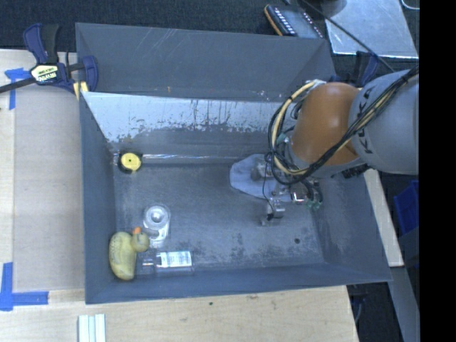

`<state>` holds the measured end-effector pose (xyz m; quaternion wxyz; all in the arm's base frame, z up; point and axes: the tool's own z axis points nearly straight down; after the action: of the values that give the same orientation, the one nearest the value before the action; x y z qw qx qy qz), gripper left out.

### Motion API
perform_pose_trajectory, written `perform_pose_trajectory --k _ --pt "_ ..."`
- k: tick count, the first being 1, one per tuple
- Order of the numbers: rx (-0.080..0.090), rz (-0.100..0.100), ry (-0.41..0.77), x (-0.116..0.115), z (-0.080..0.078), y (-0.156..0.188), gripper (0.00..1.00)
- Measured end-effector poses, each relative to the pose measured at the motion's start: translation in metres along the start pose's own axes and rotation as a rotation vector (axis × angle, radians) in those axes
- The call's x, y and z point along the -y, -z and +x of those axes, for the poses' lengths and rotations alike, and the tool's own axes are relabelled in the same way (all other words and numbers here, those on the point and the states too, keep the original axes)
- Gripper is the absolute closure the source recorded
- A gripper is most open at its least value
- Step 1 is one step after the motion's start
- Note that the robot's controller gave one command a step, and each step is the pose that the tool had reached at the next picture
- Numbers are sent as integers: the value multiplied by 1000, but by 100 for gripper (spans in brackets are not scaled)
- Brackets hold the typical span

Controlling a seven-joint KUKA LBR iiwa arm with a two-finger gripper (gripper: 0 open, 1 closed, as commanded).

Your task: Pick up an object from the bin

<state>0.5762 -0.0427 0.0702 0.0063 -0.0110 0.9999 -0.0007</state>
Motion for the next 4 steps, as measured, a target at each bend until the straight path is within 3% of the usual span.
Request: perform_pose_trajectory --k 1,2,3,4 --pt "-2 -1 -50 -43 31 2 100" --pt "-2 -1 -49 -43 31 2 100" --pt "-3 -2 -60 -43 24 82 100" --pt "6 -1 -70 -38 6 98 100"
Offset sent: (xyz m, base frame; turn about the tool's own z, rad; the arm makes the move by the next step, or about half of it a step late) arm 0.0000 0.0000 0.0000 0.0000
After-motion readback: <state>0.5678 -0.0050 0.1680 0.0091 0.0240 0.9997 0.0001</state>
